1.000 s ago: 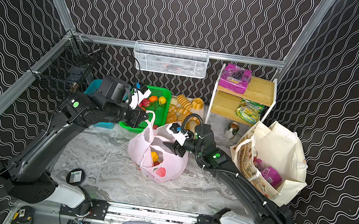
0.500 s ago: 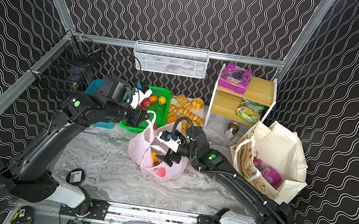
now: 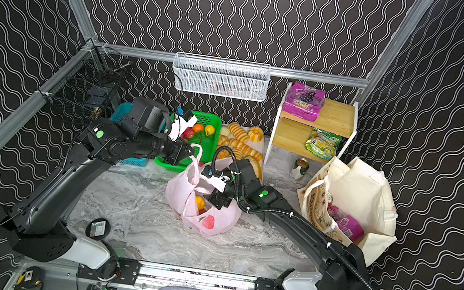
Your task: Place the mixed food into the grocery bags and tie them
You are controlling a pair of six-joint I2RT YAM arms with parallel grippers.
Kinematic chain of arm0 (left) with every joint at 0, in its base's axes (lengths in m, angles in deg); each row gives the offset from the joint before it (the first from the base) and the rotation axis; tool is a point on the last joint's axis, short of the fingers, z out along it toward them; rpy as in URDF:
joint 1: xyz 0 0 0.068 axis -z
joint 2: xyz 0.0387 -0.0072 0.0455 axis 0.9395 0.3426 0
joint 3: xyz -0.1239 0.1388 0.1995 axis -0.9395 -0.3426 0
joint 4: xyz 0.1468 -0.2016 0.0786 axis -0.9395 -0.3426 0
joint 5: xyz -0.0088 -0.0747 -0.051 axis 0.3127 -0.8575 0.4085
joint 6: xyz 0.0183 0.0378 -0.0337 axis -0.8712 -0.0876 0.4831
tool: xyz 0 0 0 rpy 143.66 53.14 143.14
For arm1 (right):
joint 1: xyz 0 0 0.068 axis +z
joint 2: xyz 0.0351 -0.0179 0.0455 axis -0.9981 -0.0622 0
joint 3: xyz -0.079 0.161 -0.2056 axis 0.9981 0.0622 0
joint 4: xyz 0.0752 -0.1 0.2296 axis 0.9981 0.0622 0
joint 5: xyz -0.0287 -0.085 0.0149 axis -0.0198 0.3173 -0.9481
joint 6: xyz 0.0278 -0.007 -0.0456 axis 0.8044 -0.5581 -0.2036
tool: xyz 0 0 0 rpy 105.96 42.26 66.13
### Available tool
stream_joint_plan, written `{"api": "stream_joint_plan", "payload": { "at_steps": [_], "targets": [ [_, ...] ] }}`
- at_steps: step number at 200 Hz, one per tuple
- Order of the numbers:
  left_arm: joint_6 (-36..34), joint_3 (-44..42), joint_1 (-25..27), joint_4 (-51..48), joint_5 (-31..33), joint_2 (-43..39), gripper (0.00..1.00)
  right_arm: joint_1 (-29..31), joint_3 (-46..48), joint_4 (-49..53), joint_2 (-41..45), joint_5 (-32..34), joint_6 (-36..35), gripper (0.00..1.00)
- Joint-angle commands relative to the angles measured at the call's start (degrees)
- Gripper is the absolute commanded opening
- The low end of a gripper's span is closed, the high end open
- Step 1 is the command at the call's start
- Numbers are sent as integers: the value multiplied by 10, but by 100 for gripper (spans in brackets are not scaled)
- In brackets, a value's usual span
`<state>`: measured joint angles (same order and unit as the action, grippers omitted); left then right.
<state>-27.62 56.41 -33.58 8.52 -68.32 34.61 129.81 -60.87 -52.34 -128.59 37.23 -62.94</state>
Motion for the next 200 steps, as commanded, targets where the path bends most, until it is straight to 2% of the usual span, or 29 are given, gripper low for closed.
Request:
{"api": "stream_joint_plan", "payload": {
  "at_steps": [1,14,26,59,86,113,138,160,169,182,200],
  "targets": [
    [5,3,-1,3,-2,-1,0,0,-6,35,-5,-12,-4,69],
    [6,2,-2,4,-1,-2,0,1,-11,41,-5,-2,0,55],
    [5,2,-2,3,0,-2,0,1,-10,37,-1,14,2,36],
    [5,1,-1,2,6,-4,0,1,6,5,22,50,14,0],
    [-6,-3,-2,-10,4,-8,0,0,39,-64,71,59,49,0],
    [-17,-5,-2,-32,-3,-14,0,-10,111,-164,134,43,107,0],
    [-35,23,-2,-73,-55,-9,0,-23,151,-259,186,51,184,0],
    [-55,85,2,-173,-108,24,0,-38,173,-333,213,55,243,0],
    [-65,121,19,-223,-102,44,0,-40,166,-337,215,54,256,0],
    [-58,137,74,-245,-26,46,0,-43,147,-325,210,41,264,0],
    [-48,183,121,-258,-24,58,0,-44,109,-296,200,5,273,0]
  ]
}}
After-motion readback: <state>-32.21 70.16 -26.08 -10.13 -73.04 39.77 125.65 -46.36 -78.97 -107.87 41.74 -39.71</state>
